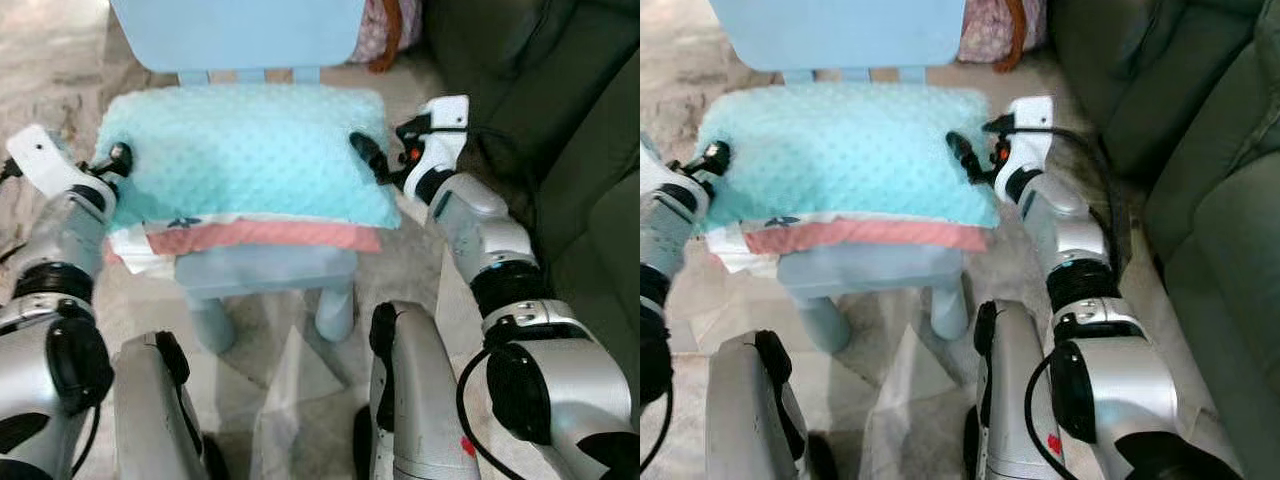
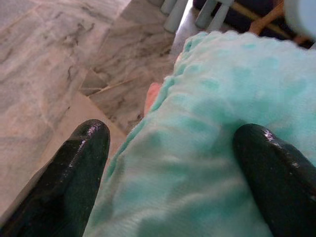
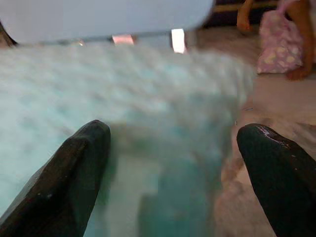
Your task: Move the pillow to the sofa
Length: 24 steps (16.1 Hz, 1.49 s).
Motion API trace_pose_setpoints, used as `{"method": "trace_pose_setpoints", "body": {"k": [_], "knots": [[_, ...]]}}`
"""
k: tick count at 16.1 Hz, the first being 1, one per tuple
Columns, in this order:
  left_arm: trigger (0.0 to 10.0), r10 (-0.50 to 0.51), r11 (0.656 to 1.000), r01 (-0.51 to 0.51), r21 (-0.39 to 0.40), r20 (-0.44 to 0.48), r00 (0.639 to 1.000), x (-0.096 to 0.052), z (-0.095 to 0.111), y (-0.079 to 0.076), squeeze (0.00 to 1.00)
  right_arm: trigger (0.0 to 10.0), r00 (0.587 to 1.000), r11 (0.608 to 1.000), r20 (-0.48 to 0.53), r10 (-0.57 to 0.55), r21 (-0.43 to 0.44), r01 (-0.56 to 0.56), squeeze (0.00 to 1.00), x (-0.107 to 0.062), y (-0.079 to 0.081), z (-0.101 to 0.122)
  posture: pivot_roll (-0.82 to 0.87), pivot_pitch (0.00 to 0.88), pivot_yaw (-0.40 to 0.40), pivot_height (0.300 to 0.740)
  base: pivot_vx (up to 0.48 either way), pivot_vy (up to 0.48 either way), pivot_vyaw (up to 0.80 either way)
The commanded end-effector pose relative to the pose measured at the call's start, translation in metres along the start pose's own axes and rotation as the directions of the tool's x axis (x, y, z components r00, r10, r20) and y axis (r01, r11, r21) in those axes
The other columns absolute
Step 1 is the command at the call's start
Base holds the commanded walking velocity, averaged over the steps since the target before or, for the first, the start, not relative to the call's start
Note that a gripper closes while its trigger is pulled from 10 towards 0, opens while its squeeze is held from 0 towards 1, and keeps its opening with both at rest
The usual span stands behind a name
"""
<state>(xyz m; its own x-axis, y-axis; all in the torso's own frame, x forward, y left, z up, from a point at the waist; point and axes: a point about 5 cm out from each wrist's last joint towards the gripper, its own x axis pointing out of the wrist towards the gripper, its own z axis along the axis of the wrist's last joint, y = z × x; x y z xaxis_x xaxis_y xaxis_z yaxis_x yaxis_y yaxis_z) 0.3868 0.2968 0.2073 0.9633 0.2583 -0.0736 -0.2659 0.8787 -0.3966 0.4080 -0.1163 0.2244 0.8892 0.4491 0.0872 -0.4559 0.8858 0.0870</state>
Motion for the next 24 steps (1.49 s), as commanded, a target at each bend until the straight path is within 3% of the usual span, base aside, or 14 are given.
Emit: {"method": "trace_pose_setpoints", "body": {"k": [1, 5, 7, 8, 10, 11, 13, 15, 16, 20, 22, 23, 24], "knots": [[10.0, 0.008, 1.000, -0.009, -0.012, -0.043, 0.999, 0.000, -0.002, 0.005, 0.00, 10.0, 1.000, 1.000, -0.005, -0.002, -0.003, 0.002, 0.00, 0.002, 0.004, -0.003, -0.09, 0.284, -0.041, 0.360, 0.000, 0.000, 0.00], [10.0, -0.049, 0.995, 0.037, -0.093, -0.133, 0.990, 0.000, -0.012, -0.003, 0.00, 10.0, 0.997, 1.000, -0.080, 0.013, 0.005, -0.013, 0.00, 0.005, 0.015, -0.022, -0.09, 0.301, -0.035, 0.360, 0.000, 0.000, 0.00], [10.0, -0.061, 0.986, 0.048, -0.158, -0.075, 0.995, 0.002, 0.005, -0.005, 0.00, 10.0, 0.998, 1.000, -0.068, 0.008, -0.004, -0.008, 0.00, 0.006, 0.015, -0.021, -0.09, 0.308, -0.033, 0.360, 0.000, 0.000, 0.00], [10.0, -0.077, 0.979, 0.075, -0.188, -0.001, 0.997, 0.002, 0.024, -0.005, 0.00, 10.0, 0.998, 1.000, -0.057, 0.001, -0.004, -0.001, 0.00, 0.005, 0.013, -0.018, -0.09, 0.308, -0.033, 0.360, 0.000, 0.000, 0.00], [10.0, -0.061, 0.976, 0.079, -0.202, 0.092, 0.994, 0.000, 0.049, 0.002, 0.00, 10.0, 1.000, 1.000, -0.030, -0.002, 0.003, 0.002, 0.00, 0.005, 0.011, -0.013, -0.09, 0.309, -0.034, 0.360, 0.000, 0.000, 0.00], [10.0, -0.043, 0.979, 0.060, -0.195, 0.087, 0.995, -0.001, 0.050, 0.009, 0.00, 10.0, 1.000, 1.000, -0.025, 0.001, 0.008, -0.001, 0.00, 0.005, 0.010, -0.013, -0.09, 0.308, -0.035, 0.360, 0.000, 0.000, 0.00], [10.0, -0.021, 0.973, 0.025, -0.228, 0.023, 1.000, -0.004, 0.042, 0.022, 0.00, 10.0, 1.000, 0.999, 0.009, 0.018, 0.041, -0.019, 0.00, 0.004, 0.010, -0.009, -0.08, 0.308, -0.034, 0.360, 0.000, 0.000, 0.00], [10.0, -0.064, 0.954, 0.052, -0.294, -0.031, 0.997, -0.005, 0.035, 0.024, 0.00, 10.0, 0.998, 0.998, 0.043, 0.037, 0.057, -0.039, 0.00, 0.004, 0.008, -0.002, -0.09, 0.308, -0.034, 0.360, 0.000, 0.000, 0.00], [10.0, -0.111, 0.929, 0.087, -0.360, -0.046, 0.993, -0.005, 0.032, 0.020, 0.00, 10.0, 0.996, 0.995, 0.066, 0.052, 0.086, -0.058, 0.00, 0.004, 0.007, 0.002, -0.09, 0.309, -0.034, 0.360, 0.000, 0.000, 0.00], [10.0, -0.215, 0.894, 0.161, -0.417, -0.086, 0.973, -0.005, 0.023, 0.008, 0.00, 10.0, 0.986, 0.966, 0.080, 0.144, 0.206, -0.158, 0.00, 0.004, 0.015, -0.001, -0.09, 0.313, -0.035, 0.360, 0.000, 0.000, 0.00], [10.0, -0.292, 0.872, 0.216, -0.438, -0.112, 0.950, -0.005, 0.017, -0.001, 0.00, 10.0, 0.973, 0.935, 0.080, 0.215, 0.270, -0.229, 0.00, 0.004, 0.025, -0.006, -0.09, 0.314, -0.035, 0.360, 0.000, 0.000, 0.00], [10.0, -0.381, 0.847, 0.292, -0.444, -0.124, 0.916, -0.007, 0.013, -0.011, 0.00, 10.0, 0.960, 0.914, 0.083, 0.268, 0.294, -0.280, 0.00, 0.004, 0.034, -0.010, -0.09, 0.314, -0.035, 0.360, 0.000, 0.000, 0.00], [10.0, -0.436, 0.822, 0.333, -0.462, -0.134, 0.890, -0.008, 0.009, -0.017, 0.00, 5.1, 0.947, 0.899, 0.088, 0.309, 0.298, -0.321, 0.00, 0.004, 0.040, -0.012, -0.09, 0.314, -0.035, 0.360, 0.000, 0.000, 0.00]]}}
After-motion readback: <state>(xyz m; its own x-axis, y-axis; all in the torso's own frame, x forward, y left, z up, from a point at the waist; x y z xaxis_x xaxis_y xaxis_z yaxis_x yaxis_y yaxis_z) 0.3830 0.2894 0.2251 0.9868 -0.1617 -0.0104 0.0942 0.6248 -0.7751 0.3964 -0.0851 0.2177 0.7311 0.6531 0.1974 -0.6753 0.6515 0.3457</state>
